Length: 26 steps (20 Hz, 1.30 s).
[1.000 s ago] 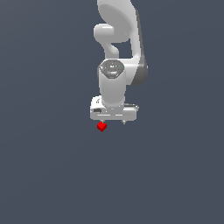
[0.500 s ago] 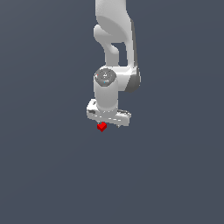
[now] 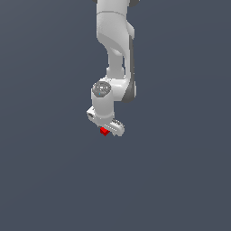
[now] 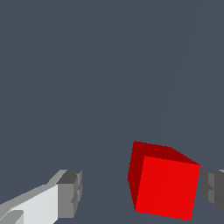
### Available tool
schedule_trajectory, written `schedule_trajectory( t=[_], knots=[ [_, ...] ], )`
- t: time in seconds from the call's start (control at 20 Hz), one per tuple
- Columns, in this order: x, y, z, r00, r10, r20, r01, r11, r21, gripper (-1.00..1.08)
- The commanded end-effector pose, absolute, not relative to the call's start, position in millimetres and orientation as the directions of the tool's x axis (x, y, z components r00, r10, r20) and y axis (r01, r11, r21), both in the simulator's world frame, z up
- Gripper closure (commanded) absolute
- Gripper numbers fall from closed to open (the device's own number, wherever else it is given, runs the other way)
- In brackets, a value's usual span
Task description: Pick up the red cube and move it to a goal position.
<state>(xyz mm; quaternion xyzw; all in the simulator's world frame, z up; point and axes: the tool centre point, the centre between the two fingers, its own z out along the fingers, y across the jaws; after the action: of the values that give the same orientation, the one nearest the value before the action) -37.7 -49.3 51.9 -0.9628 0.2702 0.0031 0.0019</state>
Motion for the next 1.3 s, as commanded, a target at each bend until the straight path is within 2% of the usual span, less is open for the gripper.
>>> schedule_trajectory(
  t=[0.0,0.5,0.55,1.25],
  knots=[
    [-43,-55,41,0.820,-0.572,-0.003,-0.572,-0.820,-0.001,-0.92],
    [-54,-63,20,0.756,-0.655,0.001,-0.655,-0.756,0.001,-0.92],
    [-54,-63,20,0.756,-0.655,0.001,-0.655,-0.756,0.001,1.08],
    [-52,-61,25,0.756,-0.655,0.001,-0.655,-0.756,0.000,1.08]
  ],
)
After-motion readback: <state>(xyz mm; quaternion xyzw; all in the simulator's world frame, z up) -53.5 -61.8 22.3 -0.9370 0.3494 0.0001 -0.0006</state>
